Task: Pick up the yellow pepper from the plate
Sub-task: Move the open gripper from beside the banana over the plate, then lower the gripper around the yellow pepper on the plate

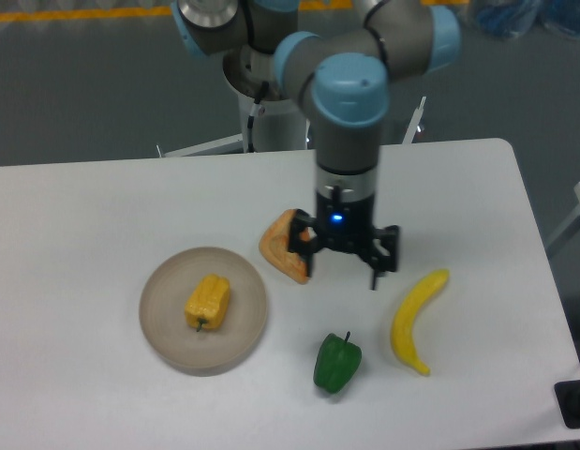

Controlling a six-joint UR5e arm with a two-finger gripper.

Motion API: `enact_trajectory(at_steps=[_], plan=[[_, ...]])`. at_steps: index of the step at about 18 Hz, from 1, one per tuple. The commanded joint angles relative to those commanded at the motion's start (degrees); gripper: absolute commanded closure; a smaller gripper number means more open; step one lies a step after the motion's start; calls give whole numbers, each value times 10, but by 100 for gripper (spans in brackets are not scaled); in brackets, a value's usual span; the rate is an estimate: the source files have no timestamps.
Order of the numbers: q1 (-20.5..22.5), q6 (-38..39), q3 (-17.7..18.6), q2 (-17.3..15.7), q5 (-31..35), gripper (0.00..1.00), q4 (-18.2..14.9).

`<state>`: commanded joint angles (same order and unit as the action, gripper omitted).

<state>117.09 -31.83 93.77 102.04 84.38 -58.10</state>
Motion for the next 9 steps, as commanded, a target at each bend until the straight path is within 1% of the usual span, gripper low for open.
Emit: enact_trajectory(at_steps=[1,2,3,4,6,9], plan=[[-13,17,5,1,0,0,0],[-31,39,18,4,1,0,3],[-40,52,27,6,1,0,9],[-54,69,43,6,1,0,33],[-70,77,69,8,1,0,71],[-82,86,72,14,2,0,75]])
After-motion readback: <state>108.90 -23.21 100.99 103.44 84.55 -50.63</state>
